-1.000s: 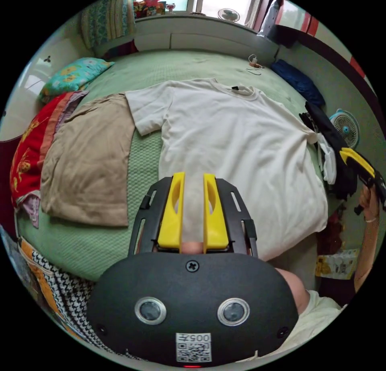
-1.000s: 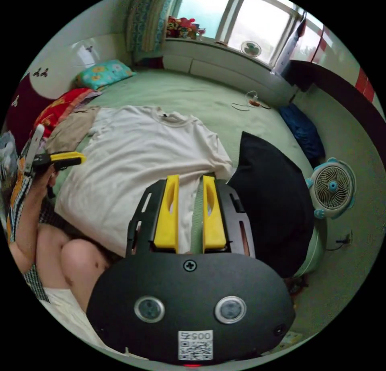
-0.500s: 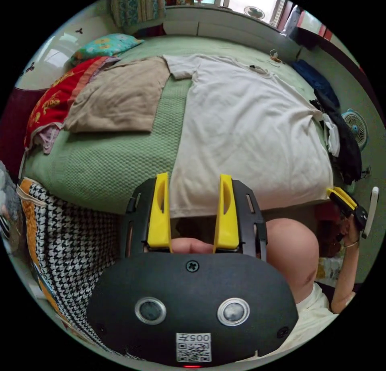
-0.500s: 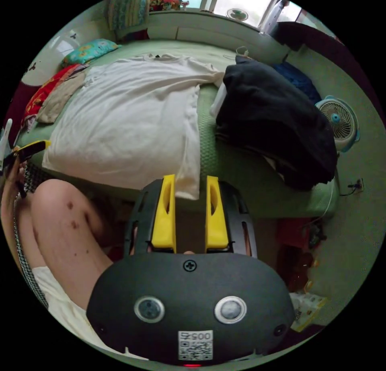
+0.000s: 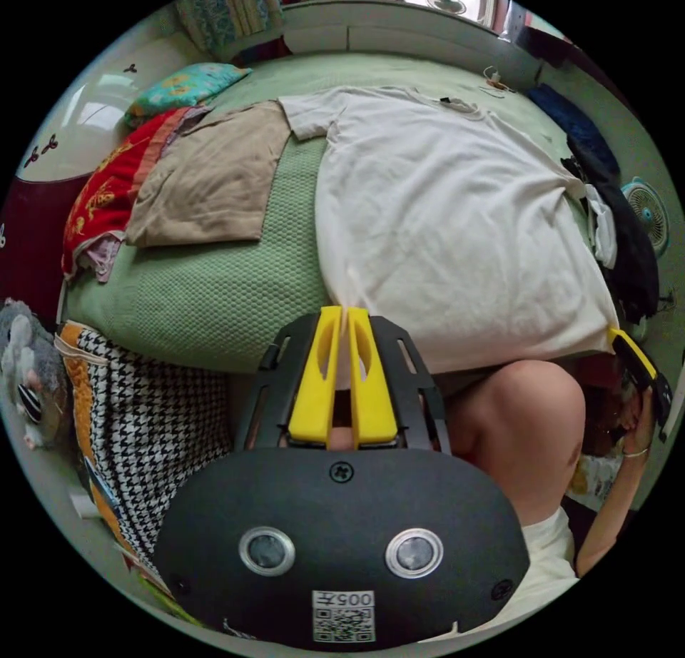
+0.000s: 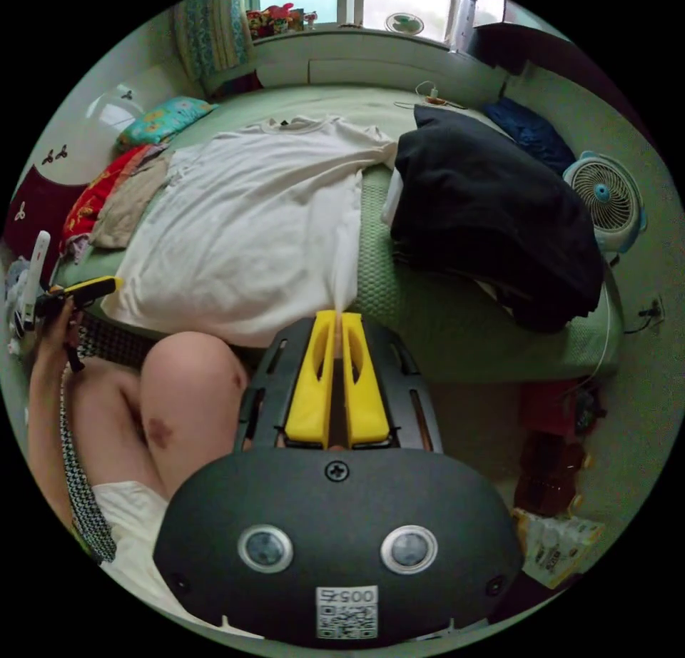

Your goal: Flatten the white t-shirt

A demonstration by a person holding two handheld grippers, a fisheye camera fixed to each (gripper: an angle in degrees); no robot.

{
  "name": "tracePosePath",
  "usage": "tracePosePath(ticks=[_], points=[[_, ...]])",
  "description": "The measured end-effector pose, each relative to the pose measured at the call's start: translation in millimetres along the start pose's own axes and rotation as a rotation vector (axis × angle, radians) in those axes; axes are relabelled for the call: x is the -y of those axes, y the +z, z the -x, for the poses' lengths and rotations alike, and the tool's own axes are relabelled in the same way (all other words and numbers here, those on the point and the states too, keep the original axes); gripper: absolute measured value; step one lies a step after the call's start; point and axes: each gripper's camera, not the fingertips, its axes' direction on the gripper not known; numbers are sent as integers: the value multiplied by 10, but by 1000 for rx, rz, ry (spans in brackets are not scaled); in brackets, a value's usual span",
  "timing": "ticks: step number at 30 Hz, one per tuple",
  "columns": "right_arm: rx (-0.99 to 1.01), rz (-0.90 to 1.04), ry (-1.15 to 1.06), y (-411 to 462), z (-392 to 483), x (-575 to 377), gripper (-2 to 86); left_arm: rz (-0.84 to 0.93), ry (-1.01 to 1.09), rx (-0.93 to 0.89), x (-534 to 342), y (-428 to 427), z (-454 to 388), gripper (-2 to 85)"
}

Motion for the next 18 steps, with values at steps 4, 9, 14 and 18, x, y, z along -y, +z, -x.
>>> tracePosePath(ticks=[4,9,14,18], points=[[69,-45,-9,-268,-121,-23,-16,-36,32,-6,-29,-381,-167,14],[118,-122,-50,-654,-287,-29,-16,-51,70,43,-20,-790,-354,12],[154,-137,-71,-841,-469,-12,-17,-37,96,37,15,-1199,-495,12],[156,-113,-79,-924,-587,23,-17,-15,115,31,-4,-1410,-546,10]])
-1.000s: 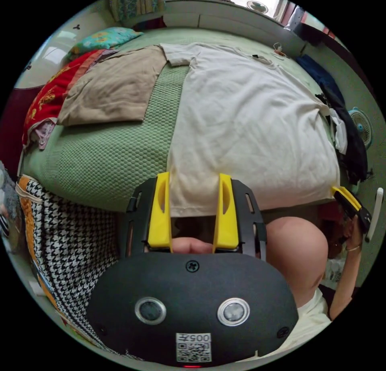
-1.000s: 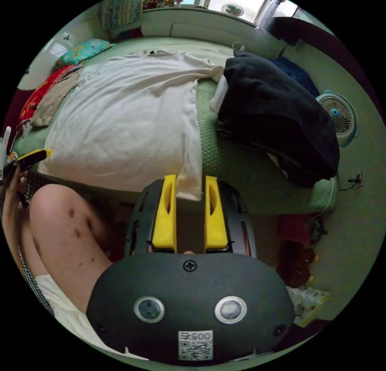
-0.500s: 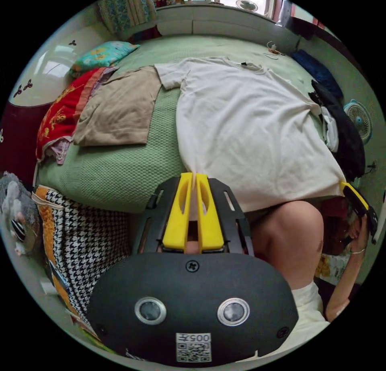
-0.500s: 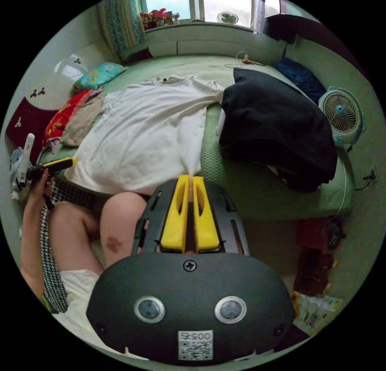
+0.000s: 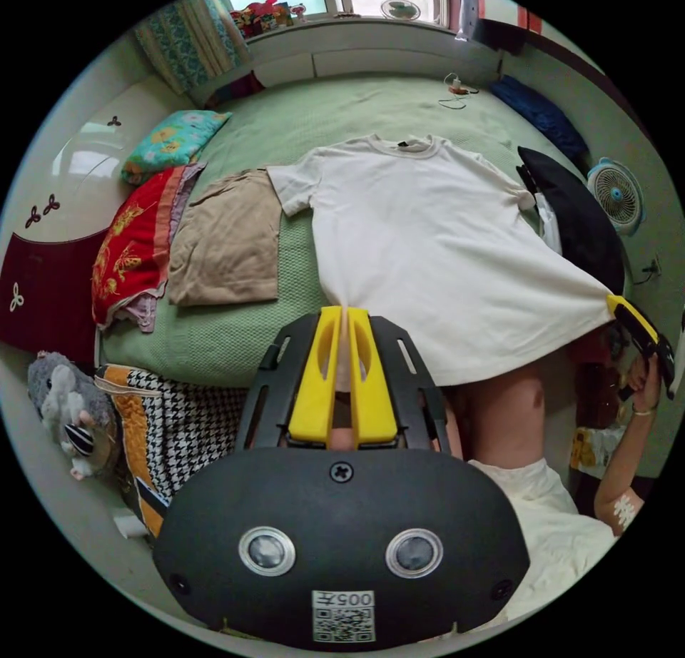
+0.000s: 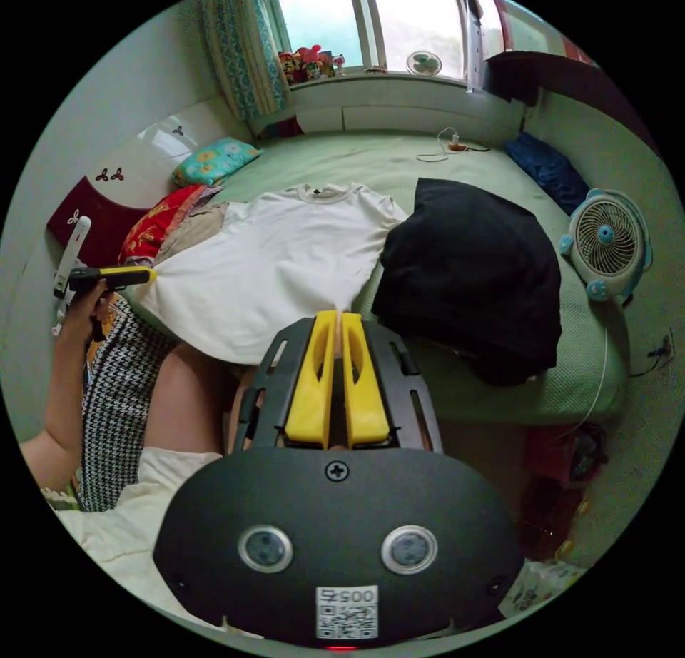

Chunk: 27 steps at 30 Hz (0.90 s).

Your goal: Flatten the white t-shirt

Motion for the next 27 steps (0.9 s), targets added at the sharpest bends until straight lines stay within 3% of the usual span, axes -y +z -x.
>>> tracePosePath(ticks=[11,27], points=[[-37,65,-115,124,211,185,-16,-83,-105,51,-188,-297,78,-1],[-227,112,75,668,314,325,-16,-140,-70,-102,-562,-479,167,-2]])
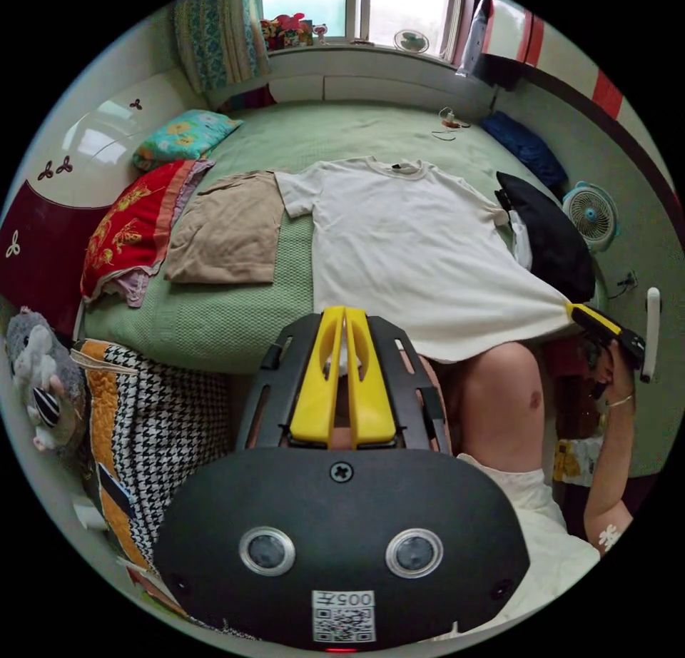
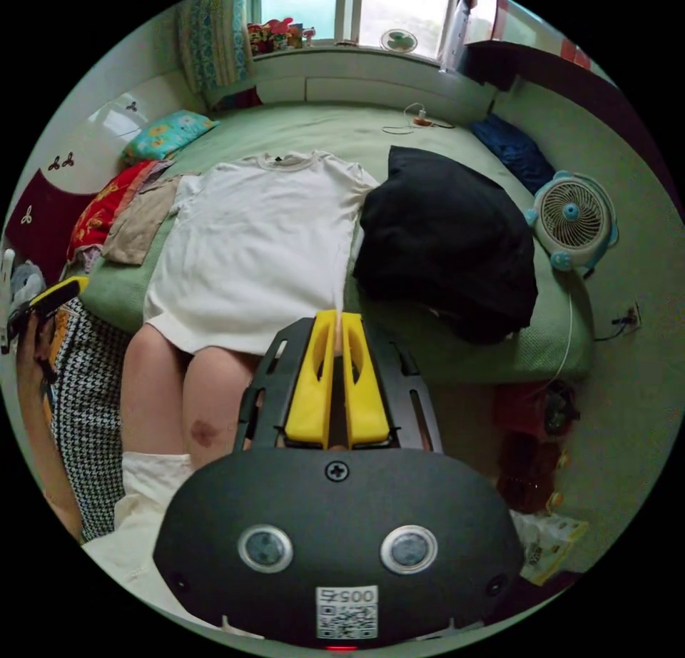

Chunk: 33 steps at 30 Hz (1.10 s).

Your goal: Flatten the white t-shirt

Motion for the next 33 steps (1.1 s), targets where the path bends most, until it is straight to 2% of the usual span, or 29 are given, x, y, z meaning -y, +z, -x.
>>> tracePosePath(ticks=[8,11,16,22,28,33], points=[[-2,143,75,625,18,11,5,-43,1,14,36,-117,110,0],[37,120,85,650,-10,92,40,-65,-17,13,180,-119,229,2],[167,-61,-3,492,96,529,64,-93,-51,-19,557,70,433,15],[220,-193,-136,699,577,1370,77,-96,-118,-77,1247,685,686,38],[183,-242,-222,1392,1292,2611,80,-121,-202,-99,1972,1317,1013,37],[329,-270,-282,2089,1917,3855,91,-124,-283,-69,2144,1691,1384,23]])
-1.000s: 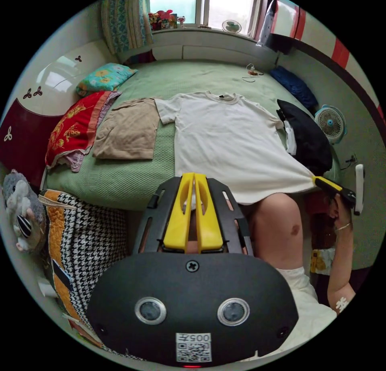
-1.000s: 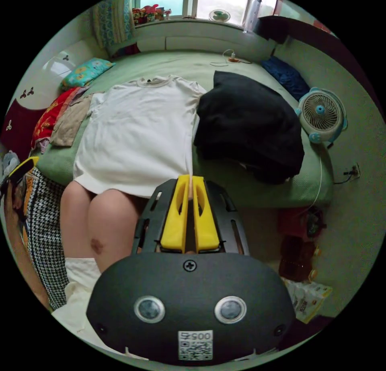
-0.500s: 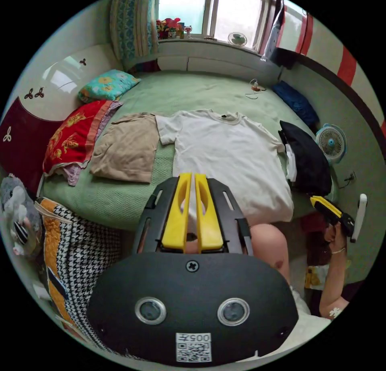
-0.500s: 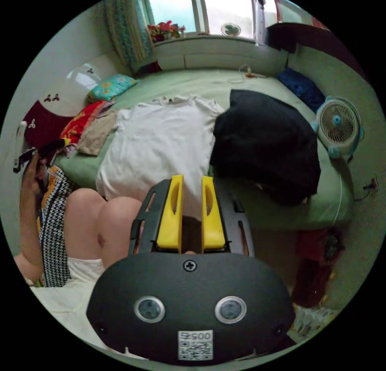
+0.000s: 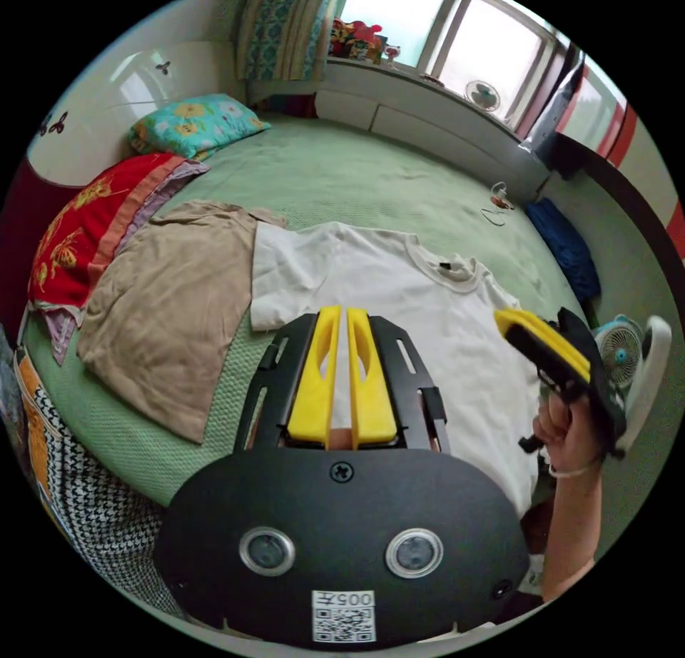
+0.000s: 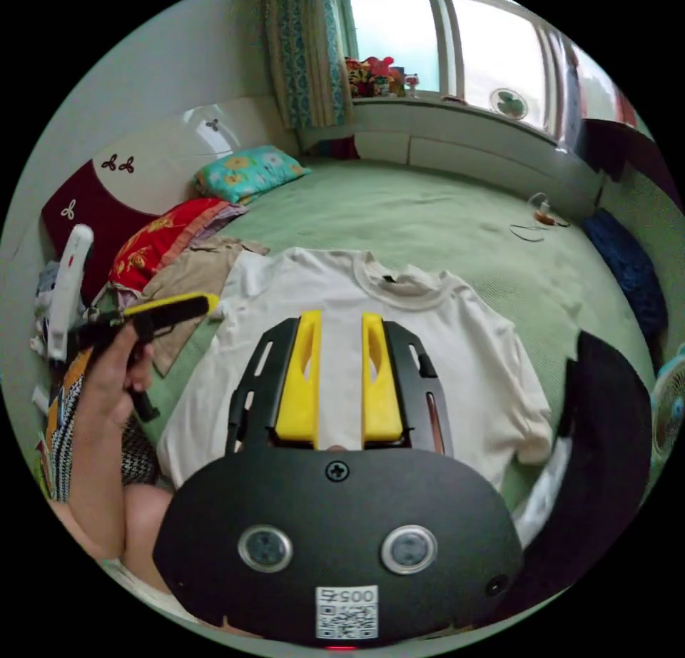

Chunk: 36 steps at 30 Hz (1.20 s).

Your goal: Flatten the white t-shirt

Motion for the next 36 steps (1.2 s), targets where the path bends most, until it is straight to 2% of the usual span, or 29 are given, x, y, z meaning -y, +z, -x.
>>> tracePosePath(ticks=[3,9,13,16,20,23,25,30,34,36], points=[[56,36,-55,677,16,565,106,-13,-48,-16,101,31,254,11],[196,118,-29,1737,198,1381,112,-62,-95,92,380,104,753,-4],[292,145,-22,2134,470,1655,112,-53,-138,35,490,247,1073,-5],[343,142,-98,2311,746,1764,113,-45,-144,37,577,355,1238,-6],[308,150,-248,2528,1081,1818,106,-37,-154,1,695,496,1447,-7],[268,220,-270,2825,1204,1896,96,-35,-160,-16,766,586,1574,-7],[198,197,-274,2929,1223,1941,81,-34,-166,-28,807,637,1648,-7],[224,171,-139,3080,891,2124,-5,-39,-178,-59,918,778,1810,-6],[290,172,-19,3205,611,2218,-13,-25,-178,-81,1019,931,1896,-6],[394,135,60,3242,501,2282,-14,-27,-178,-86,1059,980,1917,-6]])
